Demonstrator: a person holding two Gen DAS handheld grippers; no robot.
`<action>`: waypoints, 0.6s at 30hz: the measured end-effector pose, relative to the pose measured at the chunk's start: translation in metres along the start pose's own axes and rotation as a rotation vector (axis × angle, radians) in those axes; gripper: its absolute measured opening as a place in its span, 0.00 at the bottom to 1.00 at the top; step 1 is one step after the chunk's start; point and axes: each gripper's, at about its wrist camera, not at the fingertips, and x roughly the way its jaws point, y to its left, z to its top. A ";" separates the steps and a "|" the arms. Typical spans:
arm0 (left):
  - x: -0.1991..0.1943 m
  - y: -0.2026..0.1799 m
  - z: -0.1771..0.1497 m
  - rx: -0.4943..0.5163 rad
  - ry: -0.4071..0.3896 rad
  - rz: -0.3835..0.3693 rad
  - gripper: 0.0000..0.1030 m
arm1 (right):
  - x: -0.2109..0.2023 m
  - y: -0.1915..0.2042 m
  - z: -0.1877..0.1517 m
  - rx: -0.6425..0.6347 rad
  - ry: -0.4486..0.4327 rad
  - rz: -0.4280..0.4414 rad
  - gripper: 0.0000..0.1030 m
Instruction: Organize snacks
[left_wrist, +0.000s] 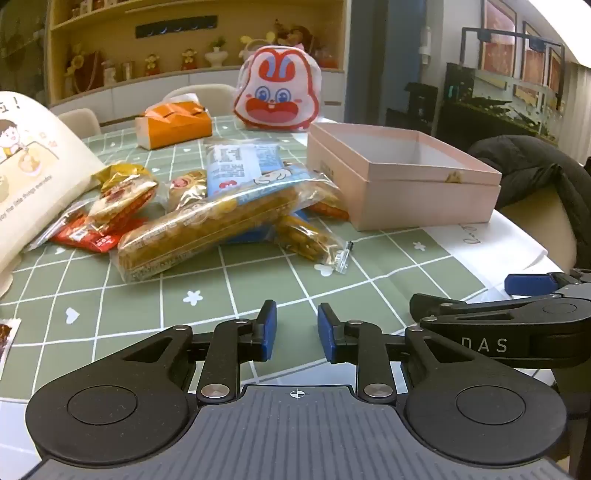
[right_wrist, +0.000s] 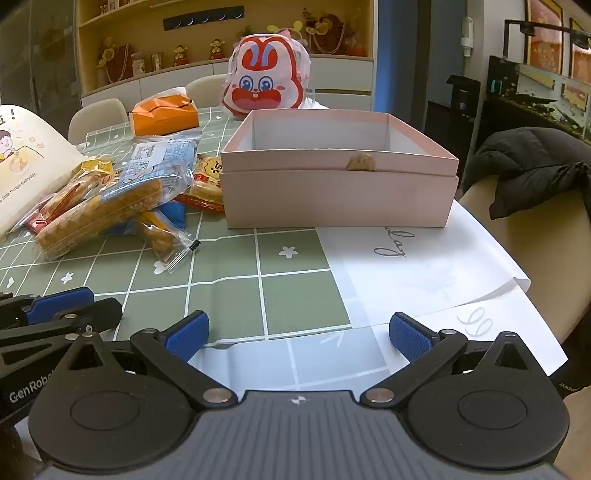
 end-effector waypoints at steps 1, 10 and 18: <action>0.000 0.000 0.000 -0.002 0.002 -0.001 0.28 | 0.000 0.000 0.000 -0.001 -0.001 -0.001 1.00; -0.001 -0.001 -0.001 -0.009 0.003 -0.003 0.28 | -0.001 -0.001 0.000 0.000 -0.002 0.000 1.00; -0.001 0.000 -0.001 -0.011 0.002 -0.005 0.28 | -0.001 0.000 -0.001 0.001 -0.003 0.001 1.00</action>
